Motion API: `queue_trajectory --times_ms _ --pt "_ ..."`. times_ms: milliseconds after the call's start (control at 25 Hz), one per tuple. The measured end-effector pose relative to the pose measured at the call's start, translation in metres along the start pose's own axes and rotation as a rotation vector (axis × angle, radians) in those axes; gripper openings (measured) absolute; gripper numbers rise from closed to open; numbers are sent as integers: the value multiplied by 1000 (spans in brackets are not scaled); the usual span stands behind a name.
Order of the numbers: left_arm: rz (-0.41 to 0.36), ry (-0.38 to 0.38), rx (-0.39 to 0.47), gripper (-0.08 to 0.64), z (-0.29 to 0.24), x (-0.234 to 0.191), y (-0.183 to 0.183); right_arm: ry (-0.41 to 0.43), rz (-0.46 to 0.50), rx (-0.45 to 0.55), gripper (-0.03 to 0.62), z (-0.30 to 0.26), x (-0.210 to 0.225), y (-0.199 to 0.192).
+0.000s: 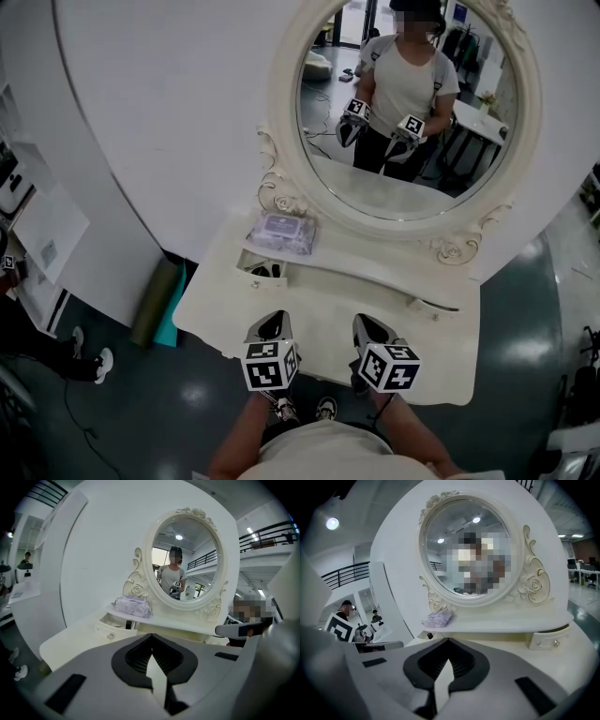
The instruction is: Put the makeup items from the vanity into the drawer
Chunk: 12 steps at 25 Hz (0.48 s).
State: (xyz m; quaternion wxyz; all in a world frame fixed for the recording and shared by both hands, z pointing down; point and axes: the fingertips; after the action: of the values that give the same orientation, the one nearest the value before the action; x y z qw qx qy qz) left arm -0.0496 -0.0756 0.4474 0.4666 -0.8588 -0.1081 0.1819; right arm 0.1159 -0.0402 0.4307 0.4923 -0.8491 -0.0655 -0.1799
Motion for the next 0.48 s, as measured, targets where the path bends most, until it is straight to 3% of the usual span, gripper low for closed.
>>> queue_trajectory --times_ms 480 --pt "-11 -5 -4 11 -2 2 1 15 2 -8 15 -4 -3 0"
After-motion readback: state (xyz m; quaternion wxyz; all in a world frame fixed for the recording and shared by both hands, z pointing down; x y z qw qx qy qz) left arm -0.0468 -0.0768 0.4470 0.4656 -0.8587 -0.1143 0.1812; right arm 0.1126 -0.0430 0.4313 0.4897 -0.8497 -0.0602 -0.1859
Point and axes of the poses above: the fingertips, and each gripper's own axes: z backward along the fingers, x to its right, y out of its top, and after that the axes turned 2 degrees about -z, right-handed
